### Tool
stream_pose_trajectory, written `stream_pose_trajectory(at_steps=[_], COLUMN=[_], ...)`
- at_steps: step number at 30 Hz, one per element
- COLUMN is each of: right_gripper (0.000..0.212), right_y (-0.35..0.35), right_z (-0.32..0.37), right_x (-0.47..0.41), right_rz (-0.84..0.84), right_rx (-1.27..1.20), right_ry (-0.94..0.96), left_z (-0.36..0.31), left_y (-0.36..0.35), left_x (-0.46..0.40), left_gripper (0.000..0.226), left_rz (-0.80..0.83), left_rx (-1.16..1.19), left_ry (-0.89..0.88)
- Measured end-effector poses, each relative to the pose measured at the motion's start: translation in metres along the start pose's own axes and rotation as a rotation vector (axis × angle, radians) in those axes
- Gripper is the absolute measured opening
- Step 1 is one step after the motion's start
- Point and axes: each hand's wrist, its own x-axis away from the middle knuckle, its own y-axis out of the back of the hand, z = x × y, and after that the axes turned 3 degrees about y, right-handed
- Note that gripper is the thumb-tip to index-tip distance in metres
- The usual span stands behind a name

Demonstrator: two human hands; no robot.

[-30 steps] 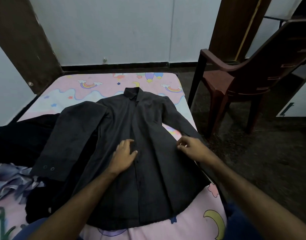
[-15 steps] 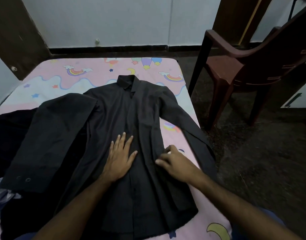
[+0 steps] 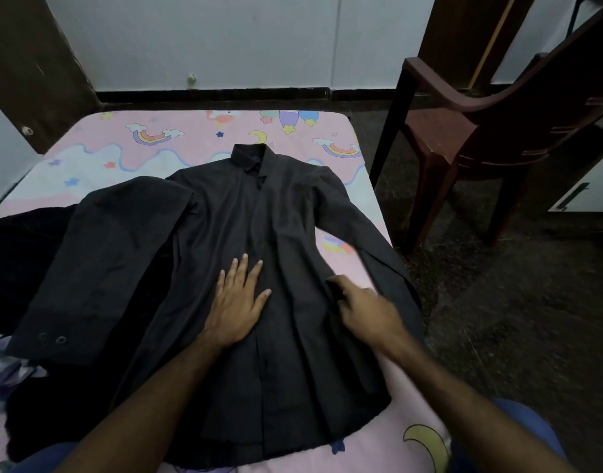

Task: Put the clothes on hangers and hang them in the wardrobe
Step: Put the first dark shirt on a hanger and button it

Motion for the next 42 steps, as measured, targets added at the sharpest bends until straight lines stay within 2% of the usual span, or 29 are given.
stream_pose_trajectory(at_steps=[3,5,7,10,11,13,17,21,23,25,27,31,33,35,36,39,40,42], right_gripper=[0.048,0.049,0.039,0.008,0.006,0.021,0.046,0.074,0.059,0.038,0.033,0.033,0.045,0.055,0.053,0.033,0.033,0.047], right_y=[0.036,0.05,0.056,0.069,0.072,0.075,0.076,0.066,0.064,0.077,0.095,0.094,0.087,0.084,0.082,0.062,0.053,0.035], right_z=[-0.052,-0.065,-0.065,-0.056,-0.052,-0.041,-0.017,-0.008,-0.017,-0.039,-0.067,-0.098,-0.083,-0.048,-0.026,0.04,0.059,0.088], right_x=[0.002,0.007,0.002,-0.036,-0.054,-0.093,-0.176,-0.248,-0.272,-0.284,-0.284,-0.279,-0.282,-0.286,-0.289,-0.301,-0.305,-0.317], right_rz=[0.04,0.16,0.202,0.003,-0.08,-0.179,-0.223,-0.131,-0.063,-0.096,-0.164,-0.138,-0.285,-0.425,-0.415,-0.224,-0.17,-0.096], right_rx=[-0.034,-0.022,0.024,0.021,0.023,0.04,0.04,-0.087,-0.047,-0.049,-0.026,0.002,0.078,0.191,0.199,0.144,0.123,0.154], right_ry=[-0.147,-0.135,-0.116,-0.057,-0.034,-0.015,-0.07,-0.233,-0.18,-0.153,-0.22,-0.278,-0.213,-0.055,0.063,0.37,0.433,0.511], left_z=[0.0,0.0,-0.001,-0.001,0.0,0.002,0.011,0.015,0.017,0.02,0.024,0.026,0.027,0.028,0.028,0.03,0.03,0.028], left_y=[-0.001,-0.001,-0.001,0.003,0.007,0.018,0.034,0.022,0.006,-0.006,-0.01,-0.014,-0.015,-0.013,-0.011,-0.009,-0.009,-0.009], left_x=[0.0,0.0,0.0,-0.003,-0.008,-0.026,-0.08,-0.129,-0.134,-0.133,-0.135,-0.138,-0.139,-0.139,-0.139,-0.137,-0.136,-0.134], left_gripper=[0.078,0.077,0.077,0.075,0.073,0.067,0.063,0.074,0.074,0.07,0.072,0.075,0.072,0.07,0.068,0.058,0.056,0.054], left_rz=[-0.001,-0.004,-0.005,-0.02,-0.037,-0.079,-0.148,-0.075,-0.073,-0.127,-0.146,-0.147,-0.128,-0.12,-0.121,-0.15,-0.171,-0.204], left_rx=[-0.01,-0.023,-0.046,-0.082,-0.098,-0.126,-0.133,-0.03,-0.009,-0.01,0.026,0.041,0.022,0.051,0.087,0.227,0.244,0.197], left_ry=[-0.007,-0.009,-0.006,-0.006,-0.011,-0.024,-0.089,-0.107,-0.101,-0.105,-0.111,-0.112,-0.121,-0.137,-0.144,-0.137,-0.136,-0.143])
